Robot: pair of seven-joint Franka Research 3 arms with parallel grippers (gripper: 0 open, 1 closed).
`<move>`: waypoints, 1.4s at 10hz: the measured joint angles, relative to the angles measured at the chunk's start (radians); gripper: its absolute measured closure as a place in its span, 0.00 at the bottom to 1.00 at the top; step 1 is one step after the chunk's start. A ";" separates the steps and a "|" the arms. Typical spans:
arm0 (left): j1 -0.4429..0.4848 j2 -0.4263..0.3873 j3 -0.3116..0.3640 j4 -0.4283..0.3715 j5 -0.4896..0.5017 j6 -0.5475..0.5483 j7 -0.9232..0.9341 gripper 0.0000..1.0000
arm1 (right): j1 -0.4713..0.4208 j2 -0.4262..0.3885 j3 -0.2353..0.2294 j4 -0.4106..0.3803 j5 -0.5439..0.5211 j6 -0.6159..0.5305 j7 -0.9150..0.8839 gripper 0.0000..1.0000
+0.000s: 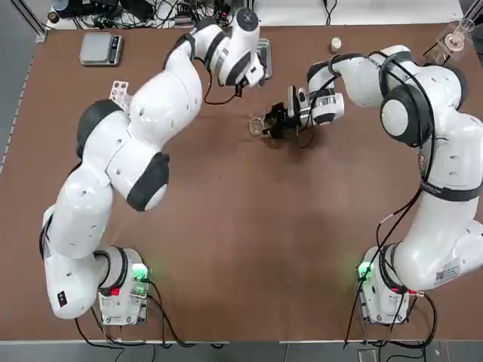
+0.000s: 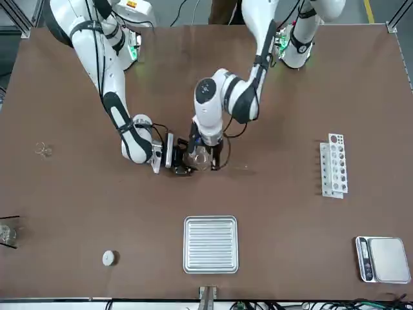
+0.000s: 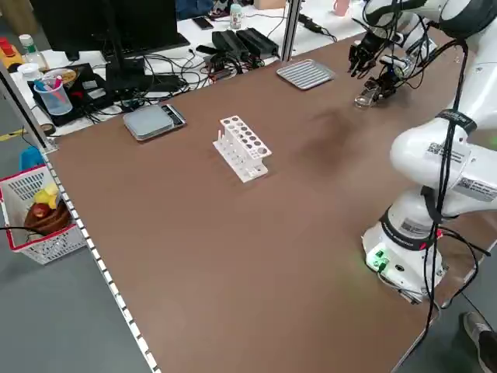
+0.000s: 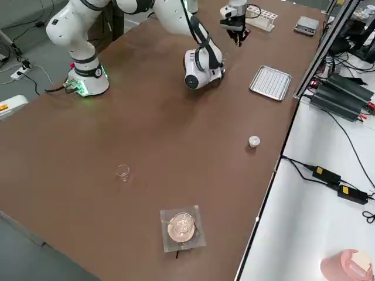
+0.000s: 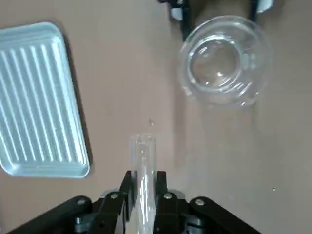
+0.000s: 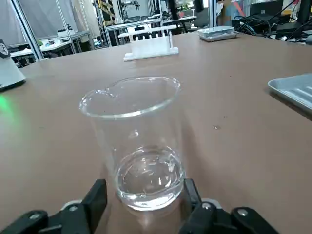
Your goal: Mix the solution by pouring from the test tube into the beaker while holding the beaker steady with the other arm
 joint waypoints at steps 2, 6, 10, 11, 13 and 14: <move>0.075 -0.044 0.000 0.001 -0.101 -0.002 0.109 0.78 | -0.001 -0.001 0.001 0.000 0.000 0.000 0.001 0.11; 0.277 -0.104 -0.008 -0.002 -0.348 -0.010 0.476 0.78 | -0.007 -0.003 0.004 0.001 0.000 0.000 0.002 0.00; 0.685 -0.226 -0.278 -0.045 -0.419 -0.149 0.784 0.78 | -0.057 -0.026 0.038 -0.003 0.000 -0.001 0.017 0.00; 0.845 -0.237 -0.404 -0.049 -0.420 -0.190 0.851 0.78 | -0.071 -0.033 0.044 -0.007 0.000 -0.001 0.019 0.00; 1.174 -0.239 -0.663 -0.063 -0.420 -0.289 0.972 0.78 | -0.102 -0.049 0.052 -0.024 0.000 -0.001 0.023 0.00; 1.324 -0.239 -0.787 -0.085 -0.420 -0.333 1.013 0.78 | -0.117 -0.059 0.056 -0.035 0.000 -0.002 0.032 0.00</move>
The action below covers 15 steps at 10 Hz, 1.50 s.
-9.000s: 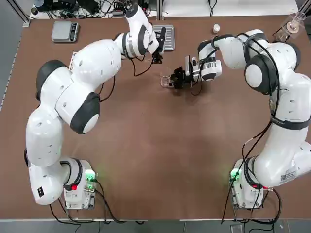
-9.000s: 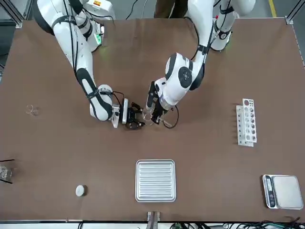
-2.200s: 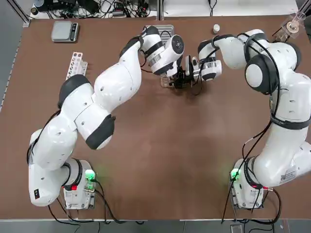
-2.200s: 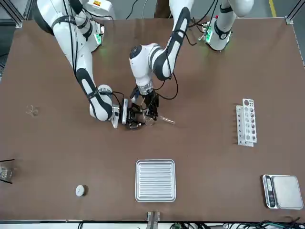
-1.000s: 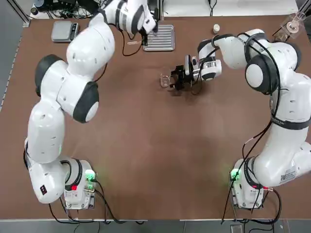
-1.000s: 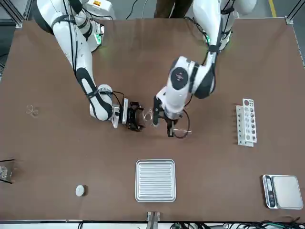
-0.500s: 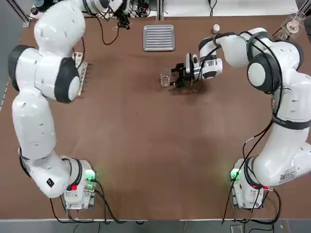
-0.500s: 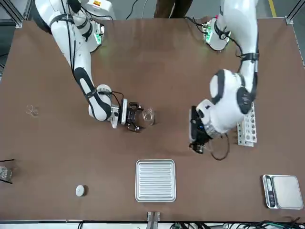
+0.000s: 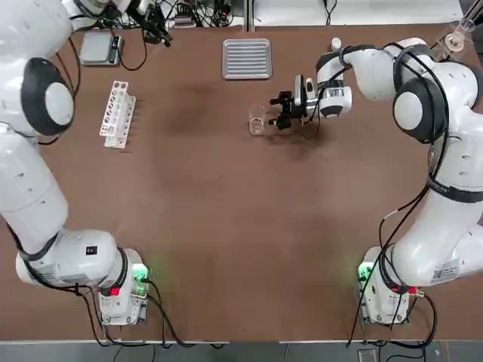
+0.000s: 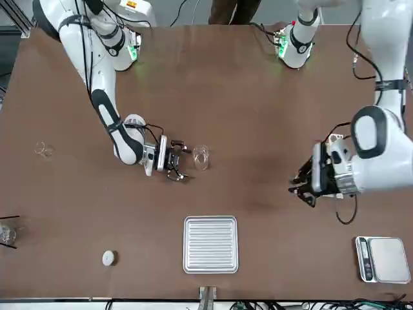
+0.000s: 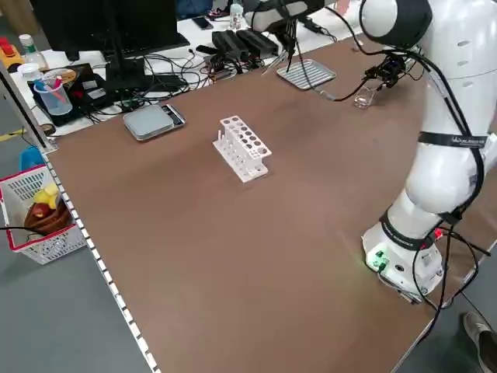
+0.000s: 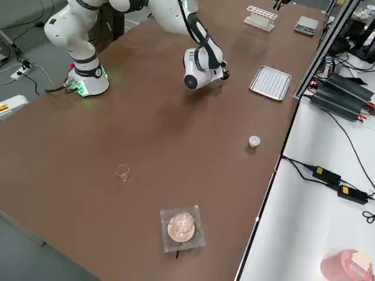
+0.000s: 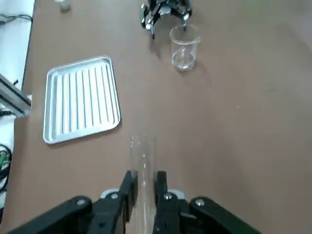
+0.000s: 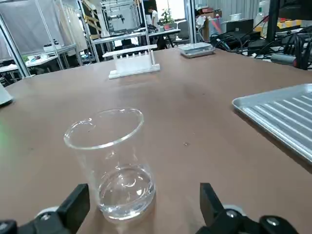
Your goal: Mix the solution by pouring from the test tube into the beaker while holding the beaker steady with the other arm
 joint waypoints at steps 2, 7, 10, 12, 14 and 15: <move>0.314 0.000 -0.277 -0.072 0.000 -0.061 0.069 0.78 | -0.029 -0.031 0.007 -0.020 0.000 0.000 0.024 0.00; 0.793 0.005 -0.553 -0.194 0.000 -0.315 0.223 0.78 | -0.112 -0.166 0.009 -0.047 -0.232 0.074 0.248 0.00; 0.909 0.100 -0.549 -0.169 0.000 -0.411 0.356 0.78 | -0.161 -0.224 0.009 -0.049 -0.464 0.121 0.448 0.00; 0.927 0.206 -0.544 -0.091 0.000 -0.471 0.385 0.78 | -0.171 -0.251 0.009 -0.038 -0.594 0.143 0.583 0.00; 0.924 0.285 -0.528 -0.066 0.000 -0.496 0.385 0.78 | -0.180 -0.274 0.010 -0.013 -0.776 0.186 0.797 0.00; 0.921 0.315 -0.511 -0.061 0.000 -0.497 0.388 0.78 | -0.183 -0.284 0.010 0.003 -0.813 0.203 0.865 0.00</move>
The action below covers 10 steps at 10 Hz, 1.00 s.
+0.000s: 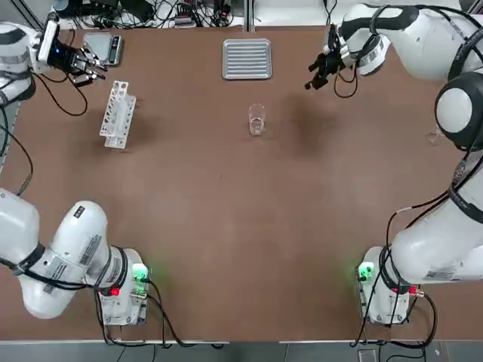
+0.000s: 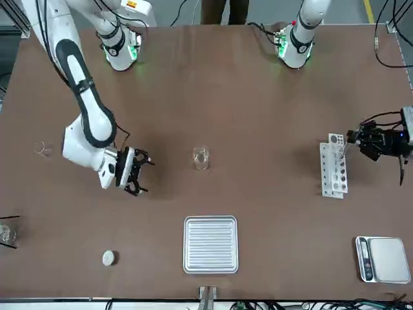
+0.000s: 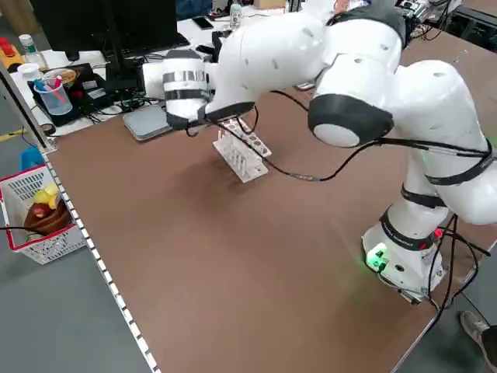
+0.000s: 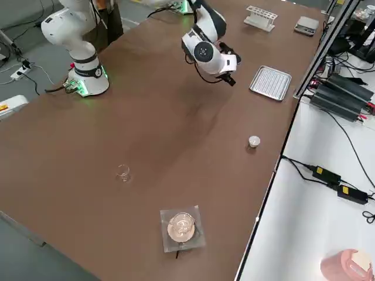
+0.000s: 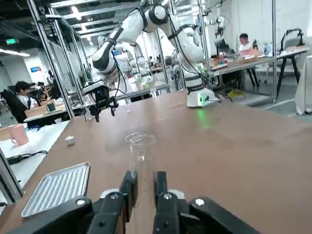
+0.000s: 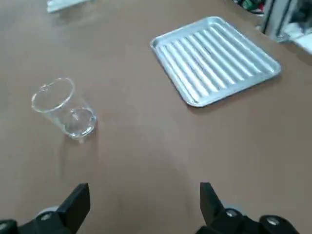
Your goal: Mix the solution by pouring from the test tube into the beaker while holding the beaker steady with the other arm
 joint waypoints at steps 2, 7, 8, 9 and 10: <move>0.000 0.043 0.021 0.014 0.000 -0.002 0.002 0.78 | -0.001 -0.003 0.000 0.049 -0.031 0.029 0.068 0.00; 0.001 0.078 0.072 0.045 0.000 -0.006 0.002 0.78 | -0.007 -0.007 0.001 0.219 -0.489 0.014 0.744 0.00; 0.001 0.089 0.075 0.051 0.000 -0.006 0.002 0.78 | -0.012 -0.007 0.001 0.244 -0.580 -0.014 0.917 0.00; 0.001 0.099 0.077 0.052 0.000 -0.007 0.002 0.78 | -0.017 -0.008 0.001 0.267 -0.660 -0.051 1.072 0.00; 0.001 0.108 0.077 0.052 0.000 -0.007 0.002 0.78 | -0.022 -0.009 0.001 0.287 -0.714 -0.078 1.195 0.00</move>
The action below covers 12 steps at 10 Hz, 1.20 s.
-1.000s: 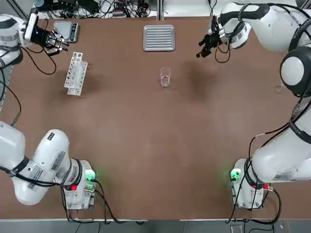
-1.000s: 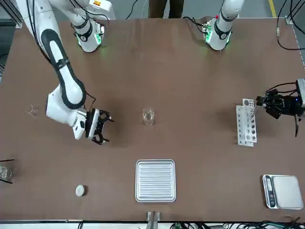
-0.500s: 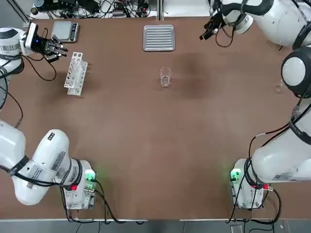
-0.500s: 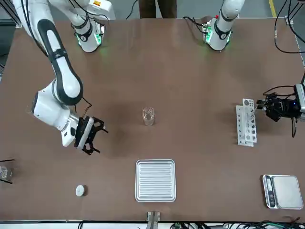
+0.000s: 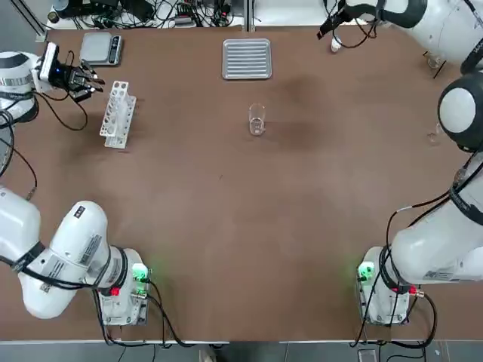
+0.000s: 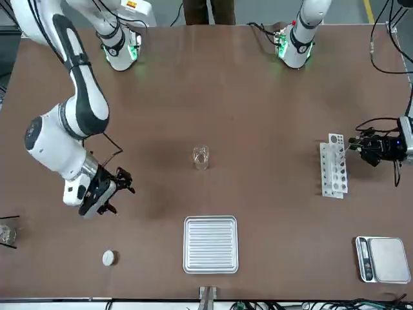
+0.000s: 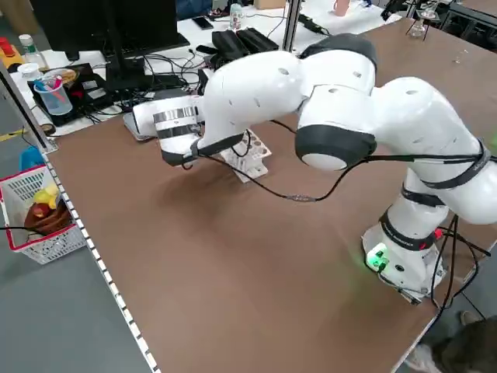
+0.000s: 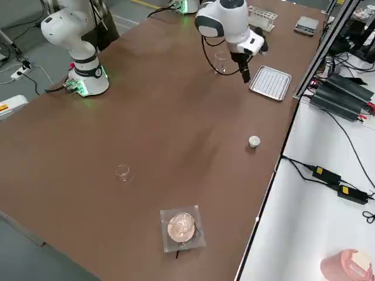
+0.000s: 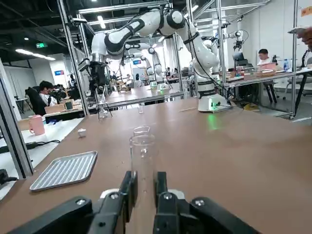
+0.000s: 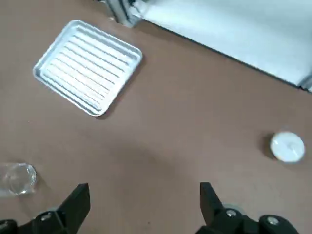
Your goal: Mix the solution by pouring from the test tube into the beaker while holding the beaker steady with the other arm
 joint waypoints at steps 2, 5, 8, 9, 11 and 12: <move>0.000 0.009 0.001 0.000 0.000 0.000 0.000 0.78 | -0.011 -0.017 0.000 0.023 -0.049 -0.045 0.215 0.00; -0.001 0.014 0.013 0.002 0.000 0.008 0.000 0.78 | -0.024 -0.058 0.000 0.122 -0.124 -0.224 0.583 0.00; -0.009 0.031 0.016 0.002 0.000 0.031 -0.004 0.78 | -0.025 -0.065 -0.002 0.217 -0.219 -0.373 0.722 0.00; -0.017 0.036 0.018 0.002 0.000 0.033 -0.009 0.78 | -0.024 -0.065 -0.001 0.232 -0.244 -0.405 0.739 0.00; -0.042 0.038 0.037 0.005 0.000 0.040 -0.028 0.78 | -0.024 -0.068 -0.001 0.259 -0.254 -0.462 0.755 0.00; -0.063 0.039 0.059 0.007 -0.007 0.043 -0.028 0.78 | -0.025 -0.074 -0.004 0.270 -0.259 -0.506 0.759 0.00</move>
